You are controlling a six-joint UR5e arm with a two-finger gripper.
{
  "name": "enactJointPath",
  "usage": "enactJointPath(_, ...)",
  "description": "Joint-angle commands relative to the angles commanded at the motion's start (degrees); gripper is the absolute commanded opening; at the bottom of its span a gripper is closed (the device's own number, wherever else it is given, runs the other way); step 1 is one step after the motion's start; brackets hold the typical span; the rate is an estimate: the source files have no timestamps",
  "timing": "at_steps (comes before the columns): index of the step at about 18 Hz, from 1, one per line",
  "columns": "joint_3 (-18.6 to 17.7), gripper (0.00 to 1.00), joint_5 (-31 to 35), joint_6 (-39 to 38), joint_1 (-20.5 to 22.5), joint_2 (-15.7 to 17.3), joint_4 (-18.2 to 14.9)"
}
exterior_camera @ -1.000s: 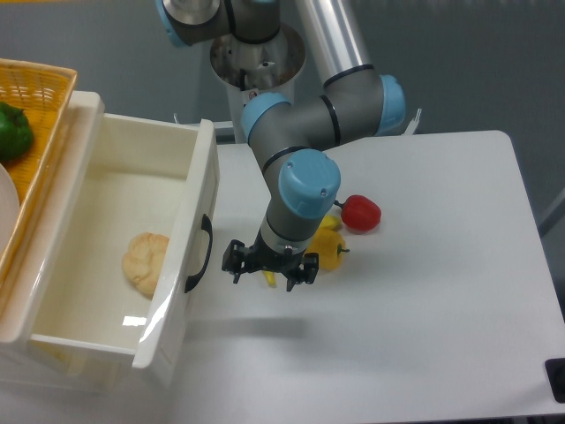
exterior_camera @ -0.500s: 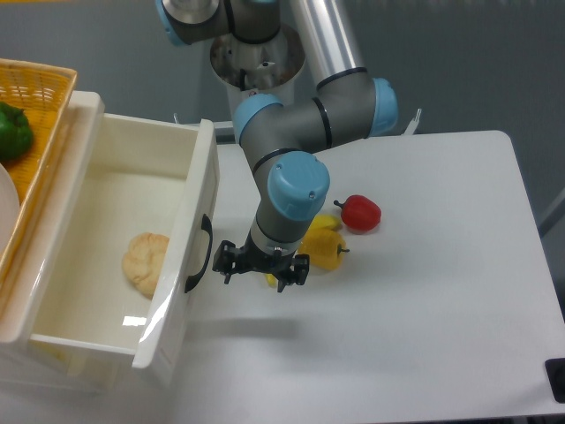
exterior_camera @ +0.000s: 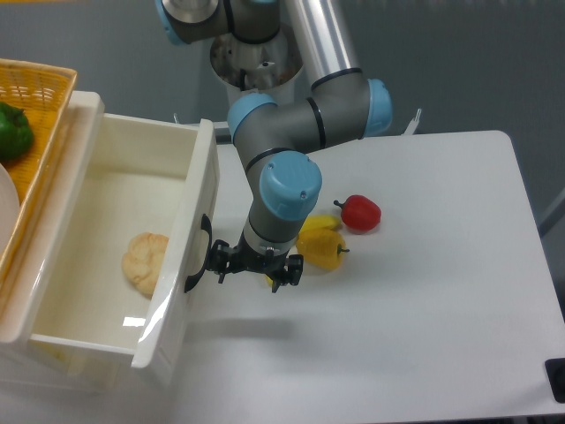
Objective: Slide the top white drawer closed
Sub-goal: 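Push the drawer front with the gripper into the cabinet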
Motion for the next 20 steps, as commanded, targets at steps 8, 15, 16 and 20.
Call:
enactJointPath(8, 0.0, 1.0, 0.0, -0.09, -1.32, 0.35, 0.0)
enactJointPath(15, 0.0, 1.0, 0.26, 0.0, -2.64, 0.35, 0.0)
enactJointPath(16, 0.17, 1.0, 0.18, 0.0, -2.64, 0.44, 0.0)
enactJointPath(20, 0.44, 1.0, -0.09, 0.0, -2.72, 0.44, -0.09)
